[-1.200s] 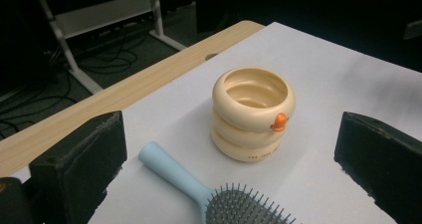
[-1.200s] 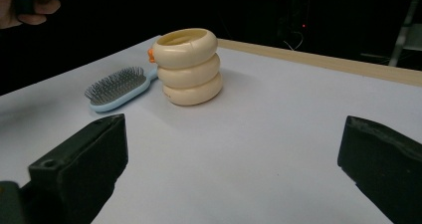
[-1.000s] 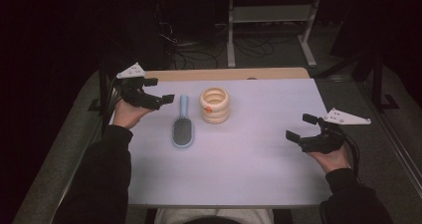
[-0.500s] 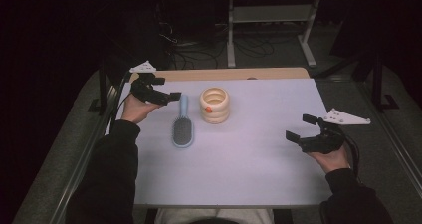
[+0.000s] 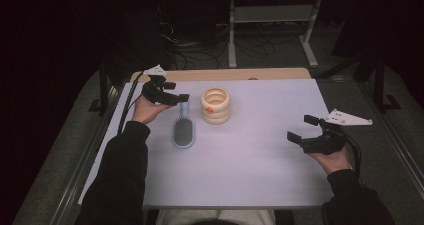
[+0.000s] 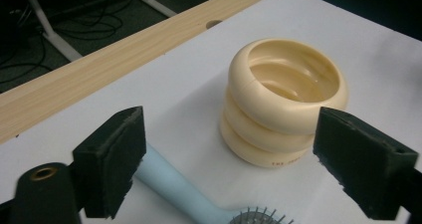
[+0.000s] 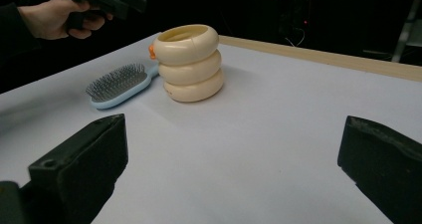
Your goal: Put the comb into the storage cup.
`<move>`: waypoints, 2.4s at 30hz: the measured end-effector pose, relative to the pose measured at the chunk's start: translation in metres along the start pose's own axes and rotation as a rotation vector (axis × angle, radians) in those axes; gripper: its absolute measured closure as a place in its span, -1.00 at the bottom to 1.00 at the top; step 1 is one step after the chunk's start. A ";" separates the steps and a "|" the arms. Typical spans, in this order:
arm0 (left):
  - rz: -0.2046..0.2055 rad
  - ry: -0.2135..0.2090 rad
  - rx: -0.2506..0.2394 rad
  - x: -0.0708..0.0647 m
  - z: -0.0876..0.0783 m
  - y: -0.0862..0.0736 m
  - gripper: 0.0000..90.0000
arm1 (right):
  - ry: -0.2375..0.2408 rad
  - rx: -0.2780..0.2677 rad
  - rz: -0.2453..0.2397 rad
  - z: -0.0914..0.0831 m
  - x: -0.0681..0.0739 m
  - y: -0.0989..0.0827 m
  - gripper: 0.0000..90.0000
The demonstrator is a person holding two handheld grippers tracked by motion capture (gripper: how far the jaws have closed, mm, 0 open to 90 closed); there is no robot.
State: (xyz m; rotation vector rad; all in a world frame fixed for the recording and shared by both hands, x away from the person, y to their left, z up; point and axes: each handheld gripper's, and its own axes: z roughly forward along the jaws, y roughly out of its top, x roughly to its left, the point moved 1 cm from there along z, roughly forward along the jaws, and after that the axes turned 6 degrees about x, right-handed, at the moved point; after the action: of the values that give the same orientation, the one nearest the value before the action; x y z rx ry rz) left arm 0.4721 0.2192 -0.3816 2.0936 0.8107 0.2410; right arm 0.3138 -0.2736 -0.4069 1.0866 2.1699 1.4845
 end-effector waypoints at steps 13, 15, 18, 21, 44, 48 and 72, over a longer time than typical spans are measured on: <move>-0.043 0.000 0.030 0.013 0.015 -0.005 -0.26 | 0.006 0.003 -0.002 0.001 0.000 0.000 -1.00; -0.044 0.000 0.047 0.014 0.019 -0.007 -0.22 | 0.007 0.004 -0.003 0.001 0.000 0.000 -1.00; -0.053 0.002 0.065 0.016 0.024 -0.009 -0.05 | 0.007 0.006 -0.002 0.001 0.000 0.000 -1.00; -0.058 0.010 0.072 0.017 0.029 -0.011 0.09 | 0.008 0.009 -0.002 0.002 0.000 0.000 -1.00; -0.091 0.059 0.200 0.019 0.069 -0.023 1.00 | 0.018 0.034 -0.017 0.004 0.001 -0.001 -1.00; -0.095 0.054 0.221 0.020 0.076 -0.025 1.00 | 0.017 0.036 -0.019 0.004 0.000 -0.001 -1.00; -0.152 0.079 0.333 0.030 0.091 -0.031 1.00 | 0.034 0.033 -0.019 0.004 0.000 -0.001 -1.00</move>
State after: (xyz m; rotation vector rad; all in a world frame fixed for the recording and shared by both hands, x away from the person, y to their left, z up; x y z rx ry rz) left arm 0.5209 0.1911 -0.4655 2.3268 1.1151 0.1122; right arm 0.3159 -0.2707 -0.4096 1.0561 2.2285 1.4744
